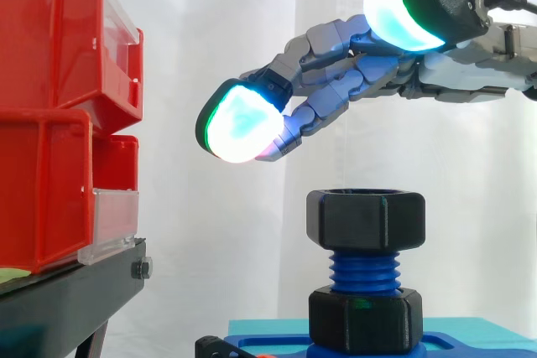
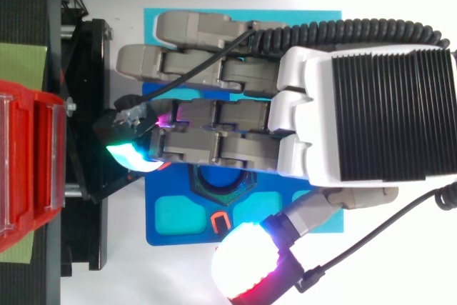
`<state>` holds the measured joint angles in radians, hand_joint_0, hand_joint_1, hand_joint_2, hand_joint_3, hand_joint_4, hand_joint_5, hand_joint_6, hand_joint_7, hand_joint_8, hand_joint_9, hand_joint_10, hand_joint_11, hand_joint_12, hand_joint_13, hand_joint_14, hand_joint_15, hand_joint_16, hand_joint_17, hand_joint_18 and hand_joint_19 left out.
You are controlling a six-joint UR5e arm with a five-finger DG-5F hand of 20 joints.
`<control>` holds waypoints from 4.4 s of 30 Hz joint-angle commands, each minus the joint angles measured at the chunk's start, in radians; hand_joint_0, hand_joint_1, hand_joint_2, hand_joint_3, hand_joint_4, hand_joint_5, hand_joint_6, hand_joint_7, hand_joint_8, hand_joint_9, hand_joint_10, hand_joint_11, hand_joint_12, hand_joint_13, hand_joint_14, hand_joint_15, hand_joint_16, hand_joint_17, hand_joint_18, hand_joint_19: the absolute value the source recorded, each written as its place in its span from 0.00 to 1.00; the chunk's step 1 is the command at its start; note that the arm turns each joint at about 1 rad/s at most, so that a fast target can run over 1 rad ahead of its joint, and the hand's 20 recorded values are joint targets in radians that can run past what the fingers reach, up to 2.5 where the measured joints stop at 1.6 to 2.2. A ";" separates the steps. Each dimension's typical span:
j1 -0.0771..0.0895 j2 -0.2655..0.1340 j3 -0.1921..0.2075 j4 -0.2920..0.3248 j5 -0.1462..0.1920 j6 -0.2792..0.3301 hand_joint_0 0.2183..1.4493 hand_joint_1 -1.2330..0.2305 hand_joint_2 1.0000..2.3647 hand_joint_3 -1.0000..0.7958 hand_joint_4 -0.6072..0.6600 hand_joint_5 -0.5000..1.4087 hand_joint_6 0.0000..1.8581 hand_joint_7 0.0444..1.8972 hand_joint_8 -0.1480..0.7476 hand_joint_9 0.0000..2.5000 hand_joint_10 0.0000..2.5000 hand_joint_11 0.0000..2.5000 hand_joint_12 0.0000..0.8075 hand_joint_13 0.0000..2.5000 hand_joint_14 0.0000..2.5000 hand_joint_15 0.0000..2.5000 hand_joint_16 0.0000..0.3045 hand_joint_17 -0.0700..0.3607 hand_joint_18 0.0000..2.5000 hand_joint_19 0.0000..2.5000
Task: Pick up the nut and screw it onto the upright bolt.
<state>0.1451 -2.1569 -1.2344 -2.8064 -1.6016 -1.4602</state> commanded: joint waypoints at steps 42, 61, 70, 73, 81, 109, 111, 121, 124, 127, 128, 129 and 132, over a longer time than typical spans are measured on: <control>-0.009 -0.001 0.000 -0.093 -0.023 0.000 0.26 0.80 0.00 0.28 0.62 0.24 0.27 0.70 0.44 0.22 0.00 0.00 0.38 0.11 0.00 0.00 0.11 0.34 0.00 0.00; -0.039 -0.001 0.000 -0.093 -0.057 -0.014 0.26 0.77 0.00 0.28 0.58 0.27 0.30 0.74 0.45 0.34 0.00 0.00 0.33 0.19 0.00 0.00 0.08 0.30 0.03 0.00; -0.055 -0.001 0.000 -0.093 -0.077 -0.014 0.26 0.77 0.00 0.28 0.56 0.28 0.35 0.62 0.45 0.42 0.00 0.00 0.28 0.26 0.00 0.00 0.07 0.27 0.10 0.00; -0.061 -0.001 0.000 -0.093 -0.087 -0.015 0.26 0.76 0.00 0.28 0.55 0.28 0.37 0.59 0.45 0.46 0.00 0.00 0.25 0.29 0.00 0.00 0.05 0.25 0.15 0.00; -0.078 0.000 0.000 -0.093 -0.120 -0.023 0.26 0.72 0.00 0.28 0.55 0.29 0.36 0.59 0.38 0.59 0.00 0.00 0.17 0.37 0.00 0.00 0.03 0.21 0.24 0.00; -0.088 -0.003 0.062 -0.065 -0.170 -0.042 0.25 0.77 0.00 0.28 0.70 0.22 0.27 0.31 0.40 0.36 0.00 0.00 0.29 0.21 0.00 0.00 0.09 0.30 0.09 0.00; -0.081 -0.003 0.018 -0.010 -0.170 -0.037 0.24 0.78 0.00 0.28 0.69 0.21 0.27 0.30 0.38 0.33 0.00 0.00 0.30 0.19 0.00 0.00 0.09 0.31 0.07 0.00; -0.064 -0.003 -0.027 0.062 -0.169 -0.014 0.23 0.84 0.00 0.28 0.62 0.18 0.27 0.27 0.34 0.15 0.00 0.00 0.38 0.04 0.00 0.00 0.12 0.35 0.00 0.00; -0.059 -0.003 -0.027 0.050 -0.169 -0.014 0.23 0.85 0.00 0.28 0.61 0.18 0.27 0.28 0.34 0.12 0.00 0.00 0.39 0.01 0.00 0.00 0.12 0.36 0.00 0.00; -0.055 -0.003 -0.027 0.031 -0.169 -0.011 0.23 0.86 0.00 0.28 0.60 0.18 0.27 0.28 0.34 0.11 0.00 0.00 0.40 0.00 0.00 0.00 0.13 0.36 0.00 0.00; -0.053 -0.005 -0.027 0.031 -0.169 -0.009 0.23 0.86 0.00 0.28 0.60 0.18 0.27 0.28 0.34 0.11 0.00 0.00 0.40 0.00 0.00 0.00 0.13 0.36 0.00 0.00; -0.052 -0.003 -0.027 0.031 -0.169 -0.008 0.23 0.86 0.00 0.28 0.60 0.18 0.27 0.28 0.34 0.10 0.00 0.00 0.40 0.00 0.00 0.00 0.13 0.37 0.00 0.00; -0.047 -0.006 -0.027 0.033 -0.169 -0.006 0.23 0.87 0.00 0.28 0.60 0.17 0.27 0.29 0.34 0.09 0.00 0.00 0.40 0.00 0.00 0.00 0.13 0.36 0.00 0.00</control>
<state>0.0935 -2.1608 -1.2607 -2.7725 -1.7702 -1.4684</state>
